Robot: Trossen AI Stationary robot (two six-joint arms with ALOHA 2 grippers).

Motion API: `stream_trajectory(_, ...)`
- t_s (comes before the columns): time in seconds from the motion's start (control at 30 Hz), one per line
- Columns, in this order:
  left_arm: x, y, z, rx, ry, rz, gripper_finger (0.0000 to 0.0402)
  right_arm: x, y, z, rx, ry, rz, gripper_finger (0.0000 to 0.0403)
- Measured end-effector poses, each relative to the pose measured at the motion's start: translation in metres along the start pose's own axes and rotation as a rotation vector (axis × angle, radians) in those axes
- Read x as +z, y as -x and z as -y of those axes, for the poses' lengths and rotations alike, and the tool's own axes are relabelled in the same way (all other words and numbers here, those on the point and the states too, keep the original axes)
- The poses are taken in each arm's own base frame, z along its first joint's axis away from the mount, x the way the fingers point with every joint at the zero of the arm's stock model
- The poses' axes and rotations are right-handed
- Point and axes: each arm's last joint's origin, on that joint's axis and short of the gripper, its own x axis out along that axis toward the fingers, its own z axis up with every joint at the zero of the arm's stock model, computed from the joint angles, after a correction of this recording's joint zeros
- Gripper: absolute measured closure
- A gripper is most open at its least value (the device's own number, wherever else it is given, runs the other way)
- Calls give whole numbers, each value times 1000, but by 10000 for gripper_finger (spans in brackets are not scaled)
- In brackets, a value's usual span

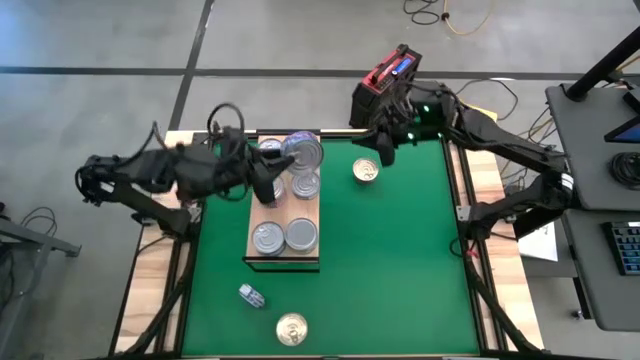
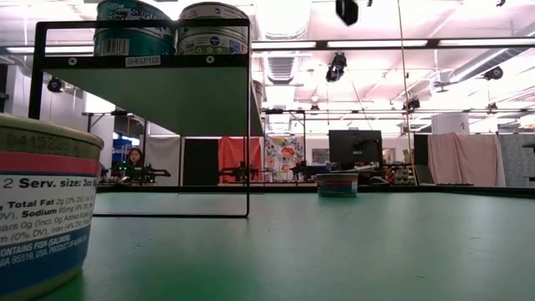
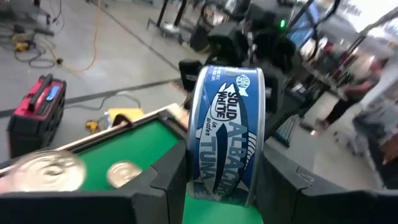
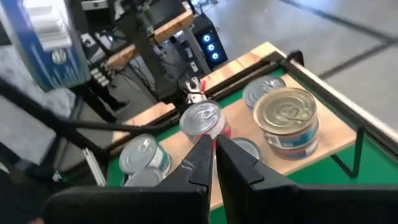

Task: Stack canned seafood by type on shelf
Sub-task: Put the blue tuna can on the shelf

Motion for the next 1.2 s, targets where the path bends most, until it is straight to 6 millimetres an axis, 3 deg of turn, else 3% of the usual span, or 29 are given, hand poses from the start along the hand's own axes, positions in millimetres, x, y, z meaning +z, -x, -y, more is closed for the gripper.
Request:
stream_trajectory(0.2,20,-13,-32,-36,-40,-91,275,7,-24,31,77,-155,-25,390)
stream_trajectory(0.43,28,-35,-58,-52,-68,-152,275,12,-58,45,213,-230,-8,390)
stream_trajectory(0.77,31,-27,-82,-146,-10,-137,275,25,-32,51,197,-235,71,383)
stream_trajectory(0.9,17,-46,-97,-235,110,-146,275,24,-32,49,205,-240,61,342)
stream_trajectory(1.07,-3,-68,-118,-272,283,-141,275,22,-35,44,255,-266,26,259)
stream_trajectory(1.2,-9,-68,-125,-344,391,-85,275,25,-23,36,268,-282,42,193)
